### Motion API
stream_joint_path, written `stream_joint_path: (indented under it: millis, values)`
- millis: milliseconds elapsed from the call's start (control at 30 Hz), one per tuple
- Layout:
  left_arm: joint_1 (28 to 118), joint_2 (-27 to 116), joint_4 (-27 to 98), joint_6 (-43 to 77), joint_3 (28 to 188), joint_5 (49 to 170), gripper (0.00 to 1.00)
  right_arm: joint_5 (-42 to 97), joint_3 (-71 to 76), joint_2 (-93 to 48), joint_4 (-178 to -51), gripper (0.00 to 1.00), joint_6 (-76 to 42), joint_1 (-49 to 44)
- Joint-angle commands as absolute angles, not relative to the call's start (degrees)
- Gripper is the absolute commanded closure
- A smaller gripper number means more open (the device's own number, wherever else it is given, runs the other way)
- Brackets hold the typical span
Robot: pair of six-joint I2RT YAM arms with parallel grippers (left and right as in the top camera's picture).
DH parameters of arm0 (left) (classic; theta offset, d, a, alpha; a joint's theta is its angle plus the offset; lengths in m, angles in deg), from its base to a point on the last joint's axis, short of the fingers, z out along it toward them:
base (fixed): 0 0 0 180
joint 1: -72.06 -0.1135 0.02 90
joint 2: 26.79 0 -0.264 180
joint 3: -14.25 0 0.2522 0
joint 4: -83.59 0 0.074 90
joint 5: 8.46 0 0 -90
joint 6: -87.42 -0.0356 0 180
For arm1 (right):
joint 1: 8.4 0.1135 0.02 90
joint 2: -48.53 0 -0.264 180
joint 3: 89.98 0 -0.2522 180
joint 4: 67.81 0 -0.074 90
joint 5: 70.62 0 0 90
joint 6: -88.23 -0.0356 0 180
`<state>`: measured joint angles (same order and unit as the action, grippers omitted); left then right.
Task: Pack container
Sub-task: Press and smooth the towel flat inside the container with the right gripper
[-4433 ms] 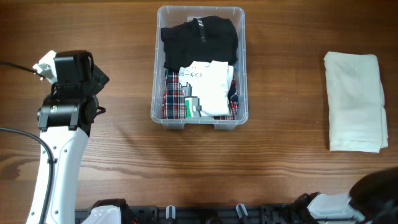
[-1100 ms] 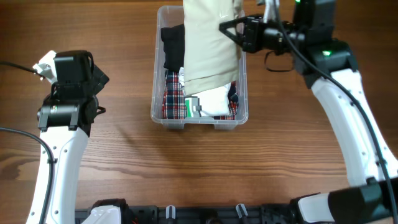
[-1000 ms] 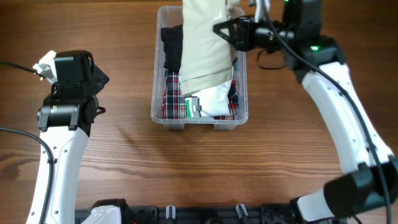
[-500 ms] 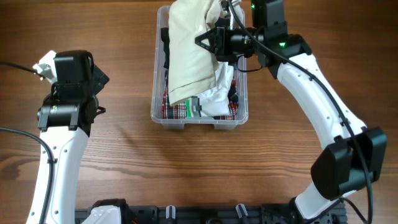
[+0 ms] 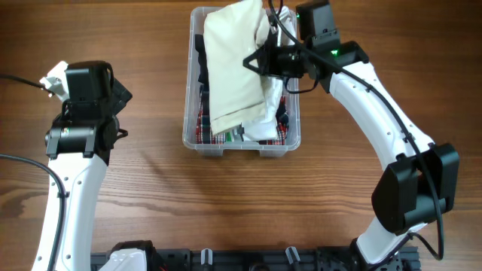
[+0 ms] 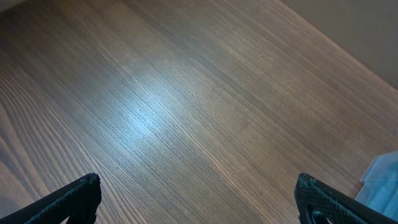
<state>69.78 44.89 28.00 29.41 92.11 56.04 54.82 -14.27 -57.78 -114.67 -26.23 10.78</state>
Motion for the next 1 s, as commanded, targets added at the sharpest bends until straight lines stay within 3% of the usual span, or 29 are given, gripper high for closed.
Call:
stream_joint_path:
  millis: [0, 367, 800, 833, 900, 967]
  values:
    - [69.54, 45.22, 28.07, 29.15, 91.98, 55.06, 0.00, 49.82, -15.86, -58.30, -115.79, 0.96, -27.50, 11.92]
    - [69.54, 45.22, 28.07, 29.15, 91.98, 55.06, 0.00, 36.66, -15.86, -58.30, -127.02, 0.96, -37.80, 15.02]
    - [69.54, 45.22, 28.07, 29.15, 91.98, 55.08, 0.00, 39.13, -15.86, -58.32, -132.84, 0.96, -39.44, 15.40]
    - [69.54, 45.22, 28.07, 29.15, 91.98, 55.06, 0.00, 37.12, -15.86, -58.32, -133.27, 0.91, -39.41, 15.40]
    - [69.54, 45.22, 28.07, 29.15, 91.98, 55.08, 0.00, 32.88, -15.86, -58.32, -134.45, 0.66, -39.11, 15.40]
    - [69.54, 45.22, 28.07, 29.15, 91.98, 55.06, 0.00, 30.28, -15.86, -58.32, -134.96, 0.31, -34.37, 15.40]
